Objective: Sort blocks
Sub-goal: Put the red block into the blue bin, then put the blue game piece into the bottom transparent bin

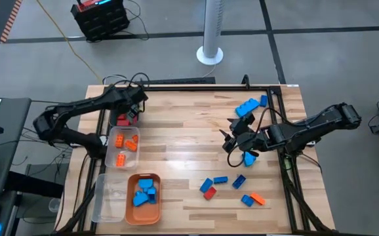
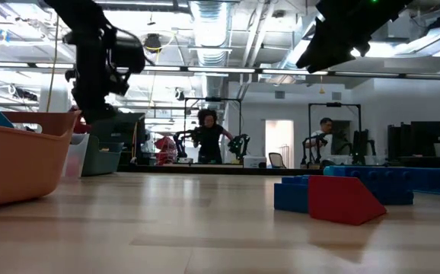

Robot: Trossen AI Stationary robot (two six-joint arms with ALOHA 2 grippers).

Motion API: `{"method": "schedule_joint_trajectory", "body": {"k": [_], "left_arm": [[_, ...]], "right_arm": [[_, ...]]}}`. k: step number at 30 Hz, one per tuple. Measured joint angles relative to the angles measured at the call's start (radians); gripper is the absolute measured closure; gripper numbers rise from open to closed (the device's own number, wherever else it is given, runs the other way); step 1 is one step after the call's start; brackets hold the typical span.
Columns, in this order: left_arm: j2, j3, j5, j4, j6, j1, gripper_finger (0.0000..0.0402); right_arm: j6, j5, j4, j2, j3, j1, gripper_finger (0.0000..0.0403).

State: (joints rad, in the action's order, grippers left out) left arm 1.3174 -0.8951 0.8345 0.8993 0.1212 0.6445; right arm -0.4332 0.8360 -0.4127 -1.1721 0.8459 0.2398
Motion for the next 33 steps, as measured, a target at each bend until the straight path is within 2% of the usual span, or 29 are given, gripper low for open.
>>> {"method": "schedule_joint_trajectory", "body": {"k": [5, 9, 14, 17, 21, 26, 33], "left_arm": [[0.057, 0.0, 0.0, -0.03, -0.07, 0.025, 0.0299], [0.058, -0.009, -0.025, -0.055, -0.127, -0.003, 0.0249], [0.012, -0.033, -0.091, -0.102, -0.141, -0.099, 0.0226], [-0.028, -0.033, -0.123, -0.17, -0.173, -0.184, 0.0224], [-0.061, -0.033, -0.152, -0.244, -0.15, -0.288, 0.0224], [-0.065, -0.034, -0.209, -0.311, -0.055, -0.401, 0.0224], [-0.065, -0.034, -0.221, -0.453, -0.067, -0.545, 0.0223]], "right_arm": [[-0.003, 0.0, -0.022, 0.0, 0.0, 0.0, 0.0123], [-0.031, 0.0, -0.067, 0.0, 0.0, -0.005, 0.0123], [-0.039, -0.003, -0.112, -0.006, 0.0, -0.076, 0.0123], [0.057, -0.062, -0.119, -0.013, 0.0, -0.169, 0.0123], [0.162, -0.294, -0.137, -0.012, 0.0, -0.375, 0.0123], [0.191, -0.475, -0.256, -0.012, 0.0, -0.627, 0.0123], [0.347, -0.534, -0.332, -0.015, 0.005, -0.786, 0.0123]]}}
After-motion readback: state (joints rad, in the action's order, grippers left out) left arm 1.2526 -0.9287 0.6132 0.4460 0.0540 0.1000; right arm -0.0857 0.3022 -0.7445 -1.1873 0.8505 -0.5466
